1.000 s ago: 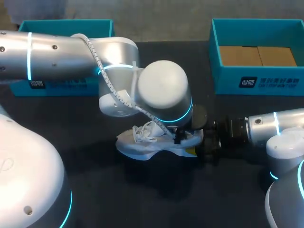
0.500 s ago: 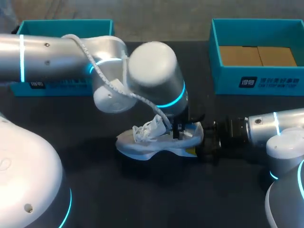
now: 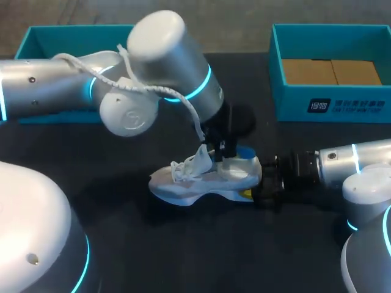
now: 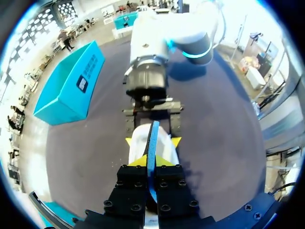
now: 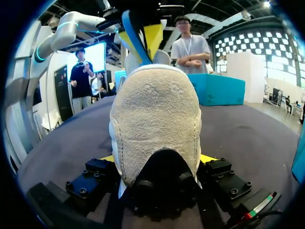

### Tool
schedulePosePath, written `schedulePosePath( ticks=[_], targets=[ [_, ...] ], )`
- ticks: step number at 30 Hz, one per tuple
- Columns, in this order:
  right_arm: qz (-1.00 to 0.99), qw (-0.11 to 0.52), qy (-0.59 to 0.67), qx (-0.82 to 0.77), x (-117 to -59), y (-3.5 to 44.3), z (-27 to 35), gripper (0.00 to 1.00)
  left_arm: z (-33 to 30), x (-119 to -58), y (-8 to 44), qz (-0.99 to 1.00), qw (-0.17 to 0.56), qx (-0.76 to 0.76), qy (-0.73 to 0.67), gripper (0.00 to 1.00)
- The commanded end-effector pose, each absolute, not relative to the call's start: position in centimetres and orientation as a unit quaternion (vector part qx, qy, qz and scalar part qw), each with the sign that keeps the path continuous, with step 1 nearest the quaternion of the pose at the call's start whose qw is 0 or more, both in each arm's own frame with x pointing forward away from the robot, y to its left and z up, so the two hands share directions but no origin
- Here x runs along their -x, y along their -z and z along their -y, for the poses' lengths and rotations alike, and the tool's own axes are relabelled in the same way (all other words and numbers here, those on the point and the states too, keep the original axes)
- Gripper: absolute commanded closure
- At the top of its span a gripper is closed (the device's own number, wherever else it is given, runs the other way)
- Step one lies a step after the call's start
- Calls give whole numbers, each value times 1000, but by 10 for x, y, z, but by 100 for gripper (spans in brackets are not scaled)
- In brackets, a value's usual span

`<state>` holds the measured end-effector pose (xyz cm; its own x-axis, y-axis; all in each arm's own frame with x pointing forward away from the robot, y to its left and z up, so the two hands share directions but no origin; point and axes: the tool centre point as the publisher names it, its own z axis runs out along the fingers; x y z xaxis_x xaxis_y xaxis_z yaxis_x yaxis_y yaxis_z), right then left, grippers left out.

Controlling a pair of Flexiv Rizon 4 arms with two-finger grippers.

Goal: Take the shoe out of the shoebox, open the shoe tongue, remove and reinsert the insole, then place the shoe into the shoebox

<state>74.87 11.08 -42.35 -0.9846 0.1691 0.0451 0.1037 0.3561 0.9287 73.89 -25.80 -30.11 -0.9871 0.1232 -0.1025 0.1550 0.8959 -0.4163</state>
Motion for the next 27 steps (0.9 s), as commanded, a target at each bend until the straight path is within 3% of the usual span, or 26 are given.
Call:
schedulePosePath(
  ticks=[1,10,27],
  targets=[
    [-824,29,-560,-83,-748,423,-112,100,258,-736,293,-965,19,-81,249,100],
    [-824,29,-560,-83,-748,423,-112,100,281,-719,275,-950,-46,-98,292,100],
    [-824,29,-560,-83,-748,423,-112,100,326,-672,203,-918,-75,-126,368,100]
  ],
)
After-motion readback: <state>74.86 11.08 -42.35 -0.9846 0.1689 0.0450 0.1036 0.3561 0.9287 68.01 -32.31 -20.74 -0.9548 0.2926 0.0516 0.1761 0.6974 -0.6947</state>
